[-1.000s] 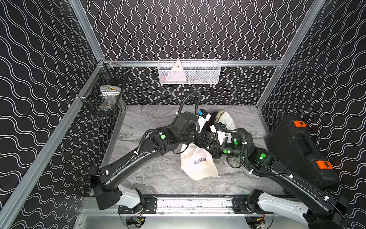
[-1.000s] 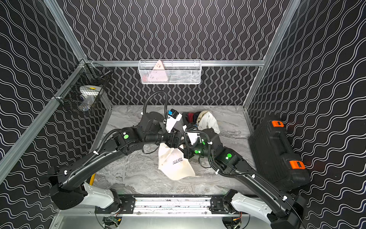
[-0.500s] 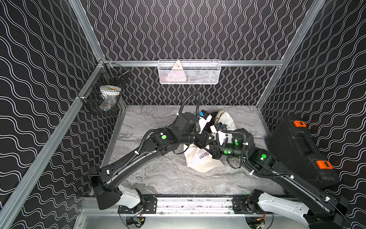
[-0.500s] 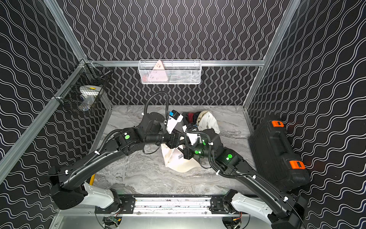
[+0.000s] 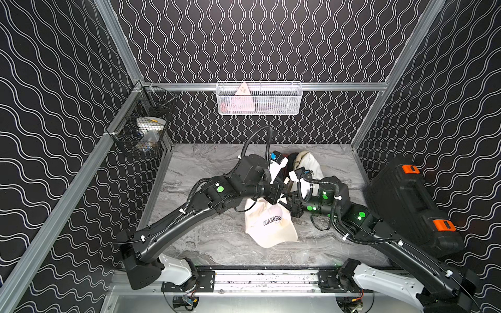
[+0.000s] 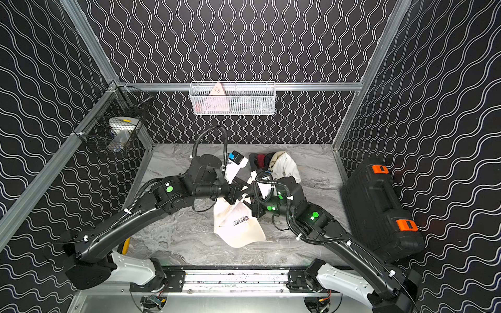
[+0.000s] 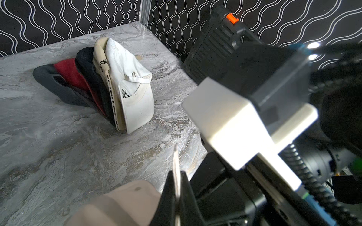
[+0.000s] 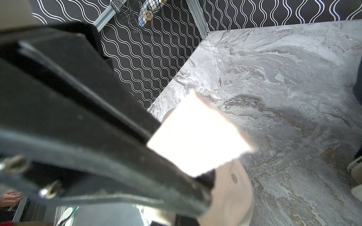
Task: Open the adjustable buckle of the baseball cap
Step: Open the adjustable buckle on the baseball cap.
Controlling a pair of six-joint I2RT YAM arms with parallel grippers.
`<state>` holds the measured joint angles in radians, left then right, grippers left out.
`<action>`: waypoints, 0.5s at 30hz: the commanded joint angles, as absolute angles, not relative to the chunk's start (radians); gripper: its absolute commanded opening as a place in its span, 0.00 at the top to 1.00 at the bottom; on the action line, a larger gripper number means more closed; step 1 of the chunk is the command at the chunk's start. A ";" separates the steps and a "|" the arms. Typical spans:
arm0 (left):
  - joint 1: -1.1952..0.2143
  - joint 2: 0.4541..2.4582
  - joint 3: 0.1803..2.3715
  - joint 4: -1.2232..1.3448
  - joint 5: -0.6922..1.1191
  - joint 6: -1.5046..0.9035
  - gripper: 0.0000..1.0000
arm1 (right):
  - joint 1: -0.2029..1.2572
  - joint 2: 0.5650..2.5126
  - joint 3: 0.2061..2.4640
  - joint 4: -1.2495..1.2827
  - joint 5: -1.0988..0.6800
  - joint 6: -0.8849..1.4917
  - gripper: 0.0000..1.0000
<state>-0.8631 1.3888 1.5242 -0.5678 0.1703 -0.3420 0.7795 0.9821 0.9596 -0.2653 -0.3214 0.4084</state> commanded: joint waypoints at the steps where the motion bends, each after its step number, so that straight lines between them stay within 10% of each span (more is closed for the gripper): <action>1: -0.862 1.374 1.515 -0.539 0.174 -0.351 0.98 | 0.781 0.978 0.956 -0.232 -0.300 0.430 1.00; 15: -0.862 1.312 1.451 -0.530 0.154 -0.362 1.00 | 0.781 0.963 0.935 -0.192 -0.232 0.500 1.00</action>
